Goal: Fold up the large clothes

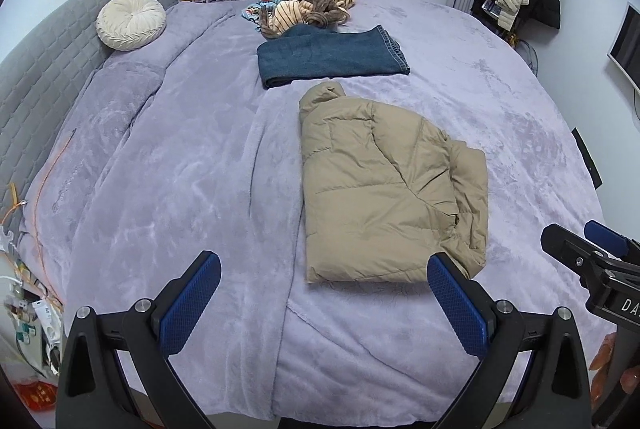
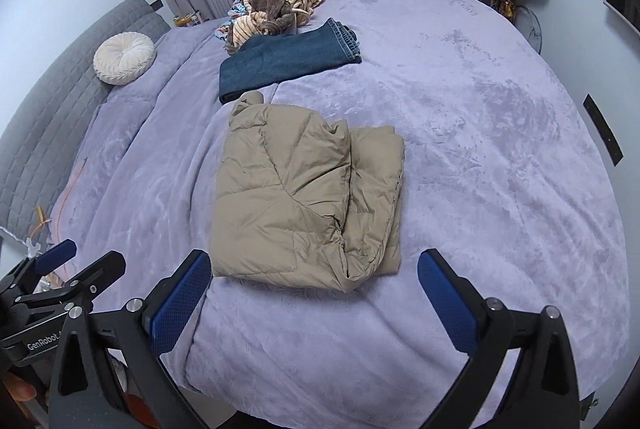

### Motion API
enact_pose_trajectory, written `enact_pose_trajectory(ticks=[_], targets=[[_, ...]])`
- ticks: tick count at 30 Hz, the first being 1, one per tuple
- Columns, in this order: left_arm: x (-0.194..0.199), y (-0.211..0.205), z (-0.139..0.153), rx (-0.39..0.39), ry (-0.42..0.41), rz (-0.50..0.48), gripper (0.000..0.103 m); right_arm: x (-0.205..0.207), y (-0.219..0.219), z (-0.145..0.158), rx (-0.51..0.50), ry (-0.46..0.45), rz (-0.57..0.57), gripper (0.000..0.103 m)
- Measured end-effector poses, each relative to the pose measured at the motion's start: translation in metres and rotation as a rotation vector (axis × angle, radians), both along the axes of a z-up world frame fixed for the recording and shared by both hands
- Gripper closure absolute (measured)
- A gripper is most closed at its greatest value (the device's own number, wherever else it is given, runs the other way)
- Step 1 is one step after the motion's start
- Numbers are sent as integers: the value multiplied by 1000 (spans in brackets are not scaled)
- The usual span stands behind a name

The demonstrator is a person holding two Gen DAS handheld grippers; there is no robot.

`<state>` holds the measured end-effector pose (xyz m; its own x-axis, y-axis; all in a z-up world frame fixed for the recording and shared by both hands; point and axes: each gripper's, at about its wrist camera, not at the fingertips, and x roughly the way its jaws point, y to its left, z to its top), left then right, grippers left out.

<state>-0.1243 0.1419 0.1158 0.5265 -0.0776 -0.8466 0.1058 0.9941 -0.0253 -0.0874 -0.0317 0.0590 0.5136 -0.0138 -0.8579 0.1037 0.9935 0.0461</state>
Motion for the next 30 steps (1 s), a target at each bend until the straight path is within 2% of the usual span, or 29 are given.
enact_pose_trajectory(ticks=[6, 13, 30], targets=[[15, 17, 3, 6, -10, -33, 0, 9, 26, -1, -51, 16, -39, 0], [19, 15, 3, 40, -23, -52, 0, 13, 48, 6, -113, -1, -48, 0], [24, 13, 2, 48, -29, -30, 0, 16, 48, 17, -162, -18, -88, 0]])
